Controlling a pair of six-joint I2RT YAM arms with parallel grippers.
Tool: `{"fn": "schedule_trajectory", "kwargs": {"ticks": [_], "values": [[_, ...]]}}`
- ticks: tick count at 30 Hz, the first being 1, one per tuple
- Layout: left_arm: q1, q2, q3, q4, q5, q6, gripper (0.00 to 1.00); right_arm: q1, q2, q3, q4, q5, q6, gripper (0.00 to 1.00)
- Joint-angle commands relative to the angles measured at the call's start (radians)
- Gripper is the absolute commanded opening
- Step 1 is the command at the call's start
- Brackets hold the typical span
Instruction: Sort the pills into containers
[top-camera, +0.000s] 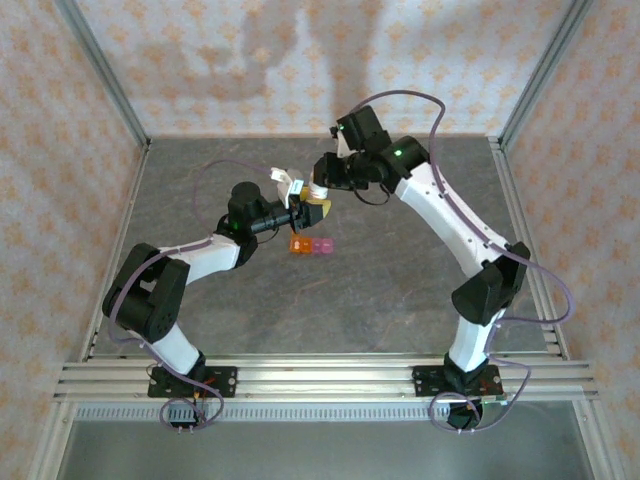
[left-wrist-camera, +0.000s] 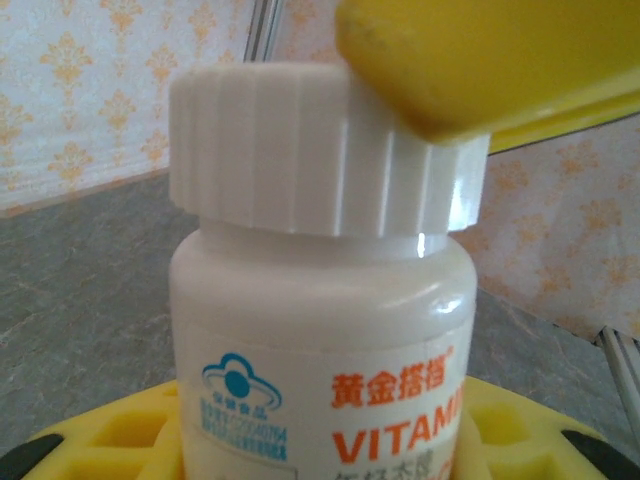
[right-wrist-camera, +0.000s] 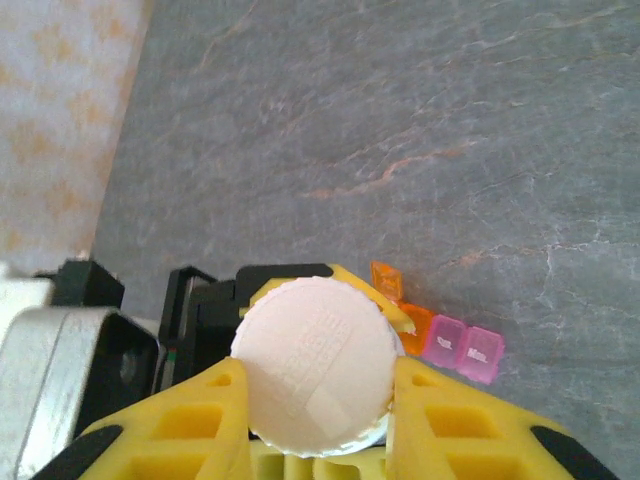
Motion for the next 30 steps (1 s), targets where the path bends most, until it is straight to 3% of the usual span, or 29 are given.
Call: {"fn": "schedule_trajectory", "kwargs": {"ticks": [1, 6, 13, 18, 24, 30], "values": [[-0.003, -0.025, 0.027, 0.1, -0.015, 0.025, 0.0, 0.077, -0.026, -0.087, 0.094, 0.037, 0.179, 0.3], [0.002, -0.029, 0.021, 0.101, -0.018, 0.026, 0.0, 0.06, -0.067, -0.086, 0.091, 0.097, 0.171, 0.35], [0.009, -0.031, 0.021, 0.116, -0.013, 0.017, 0.0, -0.013, -0.182, -0.129, 0.113, -0.001, 0.099, 0.59], [0.009, -0.033, 0.019, 0.122, 0.004, 0.017, 0.0, -0.046, -0.252, -0.191, 0.158, -0.078, 0.011, 0.67], [0.01, -0.033, 0.025, 0.118, 0.052, 0.014, 0.0, -0.126, -0.145, -0.043, 0.015, -0.239, -0.191, 0.8], [0.011, -0.031, 0.037, 0.107, 0.089, 0.004, 0.0, -0.132, 0.008, 0.175, -0.173, -0.33, -0.352, 0.83]]}}
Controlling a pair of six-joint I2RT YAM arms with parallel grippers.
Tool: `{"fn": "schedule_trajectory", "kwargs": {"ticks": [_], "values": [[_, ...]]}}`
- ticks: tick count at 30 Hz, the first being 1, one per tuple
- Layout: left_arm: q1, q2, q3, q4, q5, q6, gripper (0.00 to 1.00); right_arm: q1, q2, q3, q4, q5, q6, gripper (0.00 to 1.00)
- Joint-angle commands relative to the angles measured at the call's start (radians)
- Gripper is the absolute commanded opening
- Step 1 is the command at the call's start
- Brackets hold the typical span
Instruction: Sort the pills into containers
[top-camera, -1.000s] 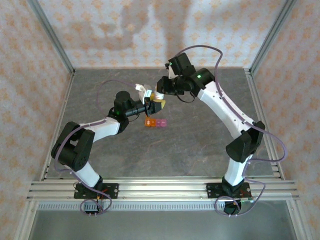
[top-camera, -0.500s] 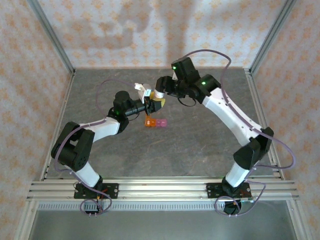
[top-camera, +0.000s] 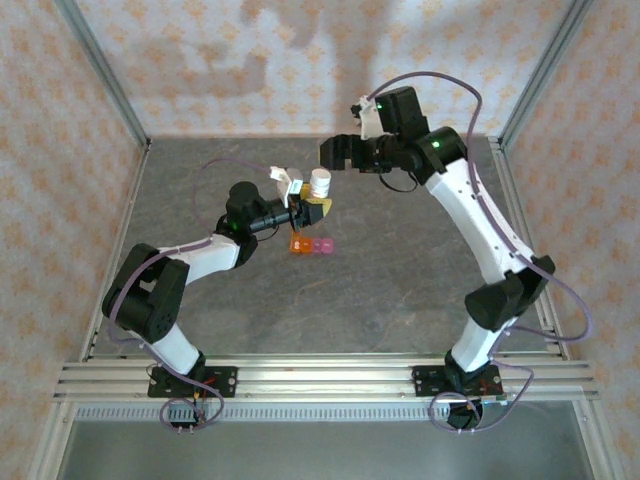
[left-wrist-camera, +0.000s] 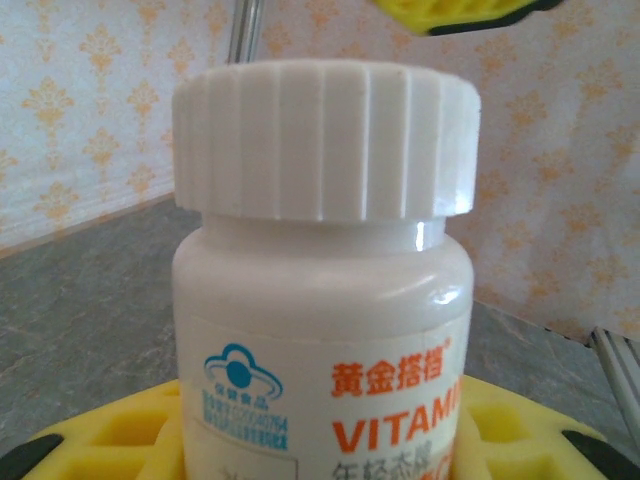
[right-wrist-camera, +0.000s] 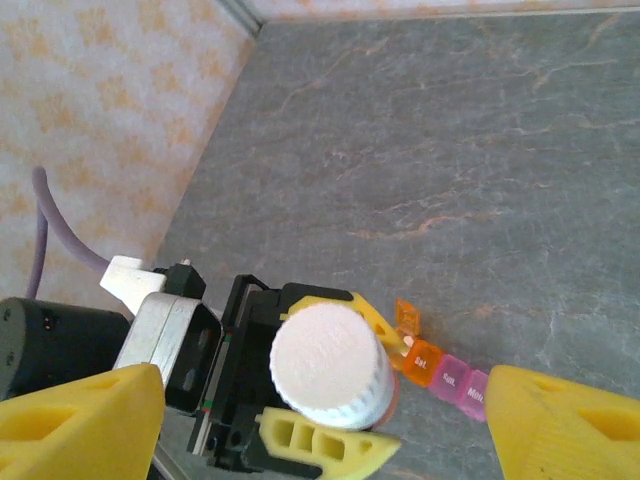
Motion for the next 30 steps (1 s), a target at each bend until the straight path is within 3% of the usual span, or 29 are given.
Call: {"fn": "schedule_trajectory", "kwargs": {"ticks": [1, 15, 22, 26, 30], "values": [[0.007, -0.028, 0.037, 0.05, 0.05, -0.008, 0.0, 0.004, 0.066, 0.1, -0.143, -0.098, -0.131, 0.83], [0.007, -0.018, 0.049, 0.056, 0.063, -0.026, 0.0, 0.017, 0.144, 0.139, -0.193, -0.122, -0.146, 0.7], [0.006, -0.018, 0.046, 0.059, 0.06, -0.032, 0.0, 0.022, 0.153, 0.132, -0.187, -0.126, -0.138, 0.48], [0.006, -0.021, 0.044, 0.059, 0.05, -0.032, 0.0, 0.04, 0.144, 0.098, -0.169, -0.12, -0.109, 0.41], [0.006, -0.024, 0.037, 0.061, 0.017, -0.019, 0.0, 0.088, 0.105, 0.011, -0.088, 0.019, 0.047, 0.35]]}}
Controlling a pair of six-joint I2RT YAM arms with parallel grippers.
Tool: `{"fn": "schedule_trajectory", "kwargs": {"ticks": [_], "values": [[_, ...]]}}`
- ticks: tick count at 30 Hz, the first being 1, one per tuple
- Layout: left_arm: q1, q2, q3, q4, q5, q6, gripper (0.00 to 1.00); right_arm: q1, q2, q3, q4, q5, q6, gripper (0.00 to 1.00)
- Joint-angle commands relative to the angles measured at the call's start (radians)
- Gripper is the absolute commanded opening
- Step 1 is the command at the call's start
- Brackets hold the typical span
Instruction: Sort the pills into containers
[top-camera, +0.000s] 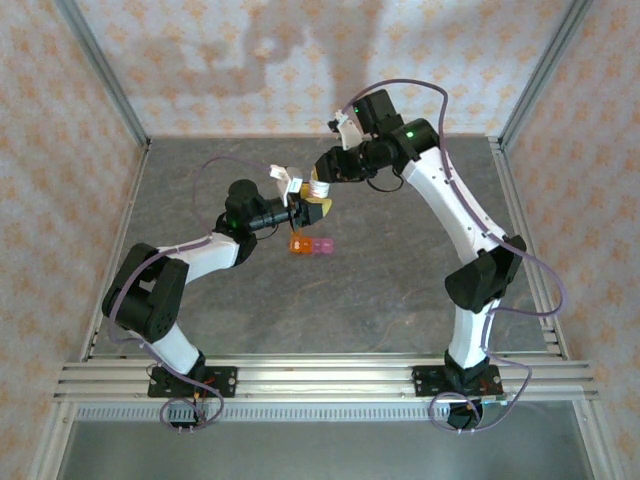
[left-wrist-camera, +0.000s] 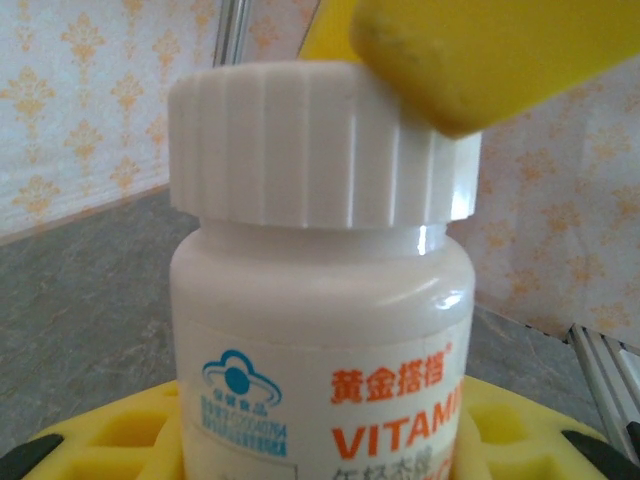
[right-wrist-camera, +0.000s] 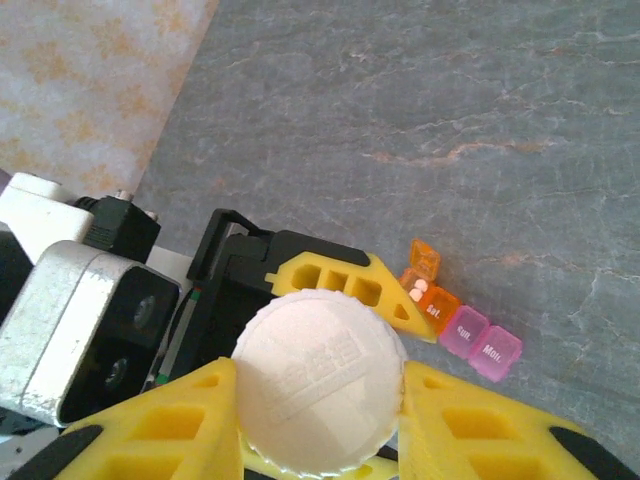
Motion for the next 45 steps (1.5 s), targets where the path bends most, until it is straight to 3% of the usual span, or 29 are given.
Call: {"fn": "schedule_trajectory", "kwargs": {"ticks": [1, 4, 7, 10, 15, 20, 23, 26, 31, 34, 38, 45], "values": [[-0.001, -0.026, 0.02, 0.081, -0.02, 0.007, 0.0, 0.072, -0.044, -0.098, 0.056, 0.135, 0.174, 0.33], [-0.001, -0.029, 0.015, 0.079, -0.04, 0.021, 0.0, 0.116, -0.101, -0.213, 0.15, 0.309, 0.38, 0.31], [0.001, -0.03, 0.014, 0.073, -0.045, 0.026, 0.0, 0.138, -0.146, -0.302, 0.26, 0.338, 0.49, 0.32], [0.002, -0.032, 0.009, 0.067, -0.049, 0.031, 0.0, 0.141, -0.154, -0.295, 0.273, 0.359, 0.5, 0.35], [0.003, -0.032, 0.009, 0.069, -0.052, 0.031, 0.0, 0.115, -0.151, -0.242, 0.238, 0.346, 0.471, 0.46], [0.003, -0.033, 0.011, 0.067, -0.049, 0.03, 0.0, 0.079, -0.22, -0.259, 0.266, 0.303, 0.43, 0.7], [0.003, -0.03, 0.013, 0.072, -0.042, 0.026, 0.0, 0.051, -0.27, -0.271, 0.278, 0.263, 0.383, 0.77], [0.003, -0.03, 0.015, 0.069, -0.03, 0.024, 0.0, 0.01, -0.305, -0.28, 0.277, 0.233, 0.322, 0.8], [0.004, -0.027, 0.032, 0.044, 0.015, 0.024, 0.0, -0.071, -0.232, -0.154, 0.164, 0.063, 0.177, 0.8], [0.003, -0.026, 0.042, 0.022, 0.042, 0.024, 0.0, -0.071, -0.118, 0.019, -0.013, 0.018, 0.043, 0.82], [0.004, -0.022, 0.05, 0.011, 0.065, 0.021, 0.0, -0.071, 0.001, 0.18, -0.148, -0.008, -0.026, 0.82], [0.003, -0.018, 0.058, 0.001, 0.077, 0.018, 0.0, -0.037, 0.048, 0.207, -0.188, -0.034, -0.071, 0.8]]}}
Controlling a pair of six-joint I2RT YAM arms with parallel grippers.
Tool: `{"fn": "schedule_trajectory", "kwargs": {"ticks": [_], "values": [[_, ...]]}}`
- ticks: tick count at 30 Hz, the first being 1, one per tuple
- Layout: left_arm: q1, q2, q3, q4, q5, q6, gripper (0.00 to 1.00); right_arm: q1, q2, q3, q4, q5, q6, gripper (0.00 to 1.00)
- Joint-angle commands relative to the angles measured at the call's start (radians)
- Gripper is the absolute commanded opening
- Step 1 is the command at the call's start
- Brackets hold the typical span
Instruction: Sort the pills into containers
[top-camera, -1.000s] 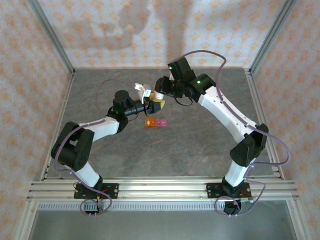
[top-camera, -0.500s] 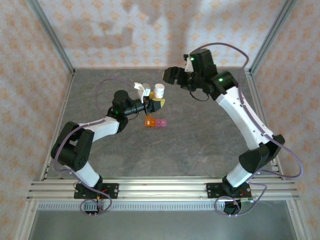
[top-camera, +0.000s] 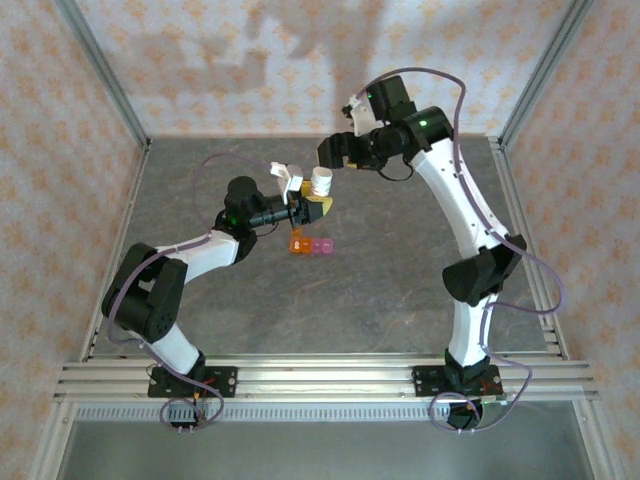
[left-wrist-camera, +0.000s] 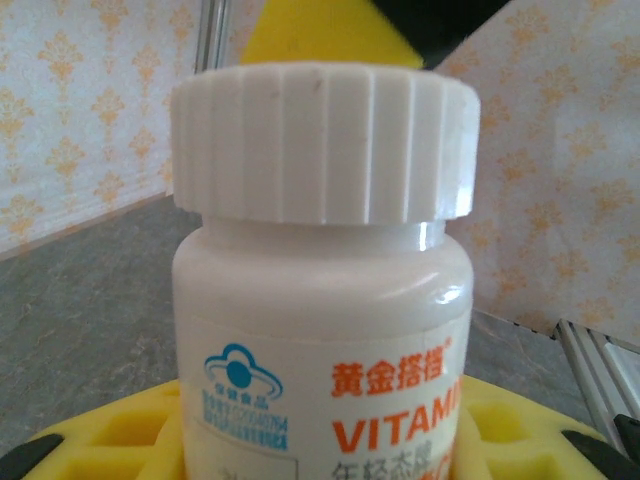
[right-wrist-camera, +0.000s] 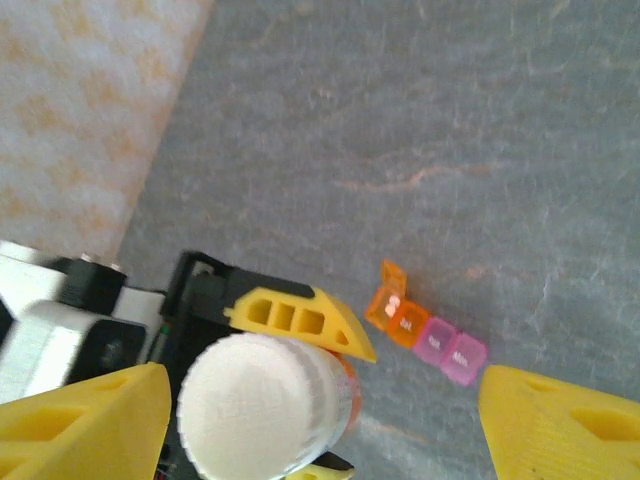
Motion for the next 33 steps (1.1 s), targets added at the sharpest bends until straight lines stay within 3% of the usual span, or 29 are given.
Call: {"fn": "schedule_trajectory", "kwargs": {"ticks": [1, 9, 14, 20, 28, 31, 33], "values": [[-0.001, -0.017, 0.033, 0.005, 0.033, 0.006, 0.0, 0.031, -0.013, 0.022, -0.065, -0.03, -0.067, 0.79], [-0.001, -0.014, 0.038, 0.007, 0.033, 0.0, 0.0, 0.056, -0.013, -0.013, -0.06, -0.02, -0.078, 0.74], [-0.001, -0.011, 0.038, 0.014, 0.036, -0.006, 0.0, 0.058, -0.01, -0.02, -0.056, -0.012, -0.073, 0.64], [-0.001, -0.004, 0.036, 0.022, 0.04, -0.012, 0.0, 0.058, -0.014, -0.024, -0.044, -0.005, -0.058, 0.64], [0.0, -0.002, 0.033, 0.03, 0.033, -0.018, 0.0, 0.072, -0.039, -0.081, 0.011, 0.006, 0.016, 0.4], [-0.001, -0.003, 0.03, 0.037, 0.02, -0.017, 0.0, 0.112, -0.073, -0.162, 0.071, 0.096, 0.115, 0.32], [-0.001, -0.004, 0.022, 0.047, 0.005, -0.014, 0.0, 0.148, -0.117, -0.261, 0.145, 0.195, 0.229, 0.32]]}}
